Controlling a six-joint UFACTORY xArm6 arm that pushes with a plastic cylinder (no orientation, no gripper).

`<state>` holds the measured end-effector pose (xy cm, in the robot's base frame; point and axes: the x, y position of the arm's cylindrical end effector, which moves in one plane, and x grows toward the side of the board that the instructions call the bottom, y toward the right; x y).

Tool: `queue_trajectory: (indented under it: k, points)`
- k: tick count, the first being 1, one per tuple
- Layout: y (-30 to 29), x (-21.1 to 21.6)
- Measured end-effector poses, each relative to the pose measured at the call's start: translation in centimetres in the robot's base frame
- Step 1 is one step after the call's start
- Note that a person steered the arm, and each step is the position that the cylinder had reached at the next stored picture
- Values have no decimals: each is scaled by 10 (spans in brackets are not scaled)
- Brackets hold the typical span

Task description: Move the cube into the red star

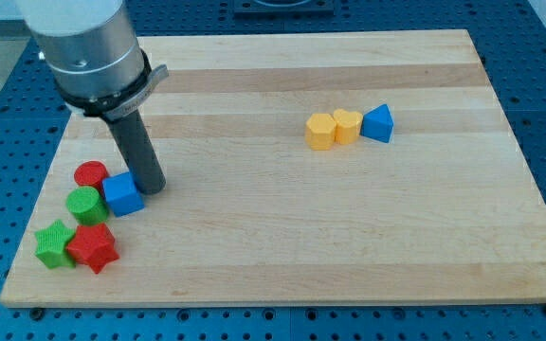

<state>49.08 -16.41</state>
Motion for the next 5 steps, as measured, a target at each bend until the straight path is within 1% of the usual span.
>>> queue_trajectory:
  k: [1, 2, 3, 5]
  points:
    - [0, -21]
    - [-18, -50]
    - [-31, -40]
    - [-31, 7]
